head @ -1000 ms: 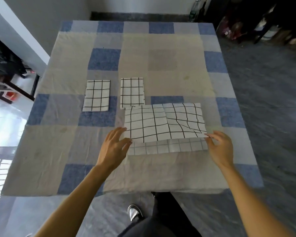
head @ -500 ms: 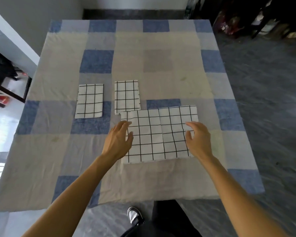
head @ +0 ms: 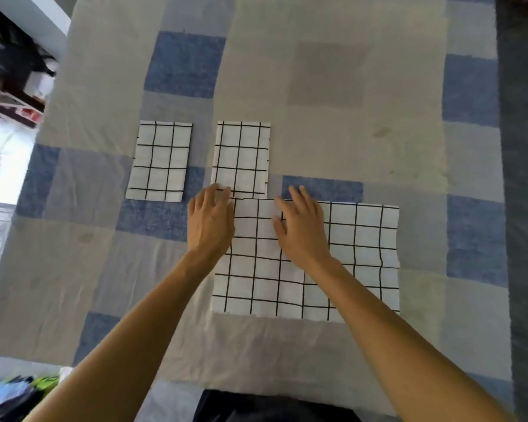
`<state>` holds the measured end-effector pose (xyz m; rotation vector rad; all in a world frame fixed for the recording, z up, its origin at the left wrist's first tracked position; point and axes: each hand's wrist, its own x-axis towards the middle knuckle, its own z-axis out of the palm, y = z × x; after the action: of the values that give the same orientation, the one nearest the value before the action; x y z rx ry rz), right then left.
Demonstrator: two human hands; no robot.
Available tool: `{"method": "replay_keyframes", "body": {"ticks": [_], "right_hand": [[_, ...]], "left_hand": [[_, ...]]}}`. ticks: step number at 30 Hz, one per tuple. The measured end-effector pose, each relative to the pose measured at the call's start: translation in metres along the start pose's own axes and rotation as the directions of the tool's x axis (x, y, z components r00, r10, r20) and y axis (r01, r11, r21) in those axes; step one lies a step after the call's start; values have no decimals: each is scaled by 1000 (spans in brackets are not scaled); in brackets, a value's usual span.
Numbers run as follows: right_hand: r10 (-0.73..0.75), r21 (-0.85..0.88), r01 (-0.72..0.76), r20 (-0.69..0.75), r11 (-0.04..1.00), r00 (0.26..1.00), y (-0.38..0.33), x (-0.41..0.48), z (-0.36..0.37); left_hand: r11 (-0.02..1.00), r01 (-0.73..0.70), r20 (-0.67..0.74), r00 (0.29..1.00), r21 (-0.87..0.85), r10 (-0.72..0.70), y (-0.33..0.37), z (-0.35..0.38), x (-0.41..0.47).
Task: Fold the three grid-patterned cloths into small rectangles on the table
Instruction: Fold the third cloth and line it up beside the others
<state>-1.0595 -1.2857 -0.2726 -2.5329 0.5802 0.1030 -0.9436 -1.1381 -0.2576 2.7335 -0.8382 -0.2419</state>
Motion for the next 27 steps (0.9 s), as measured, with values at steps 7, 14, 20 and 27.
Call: {"method": "replay_keyframes", "body": {"ticks": [7,14,20,27], "right_hand": [[-16,-190,27,56,981,998,3,3,20],[36,-229,-29,24,973,999,4,-3,21],[49,-255,-49,-4,966,999,5,-3,26],[60,-266,-60,-9,962,998,6,-2,28]], "left_hand": [[998,-64,-57,996,22,65,-3,13,8],[997,-73,-31,997,-22,72,-6,8,18],[988,-127,-4,992,-92,127,-7,4,21],[974,-113,-20,994,-198,111,-13,1,19]]}}
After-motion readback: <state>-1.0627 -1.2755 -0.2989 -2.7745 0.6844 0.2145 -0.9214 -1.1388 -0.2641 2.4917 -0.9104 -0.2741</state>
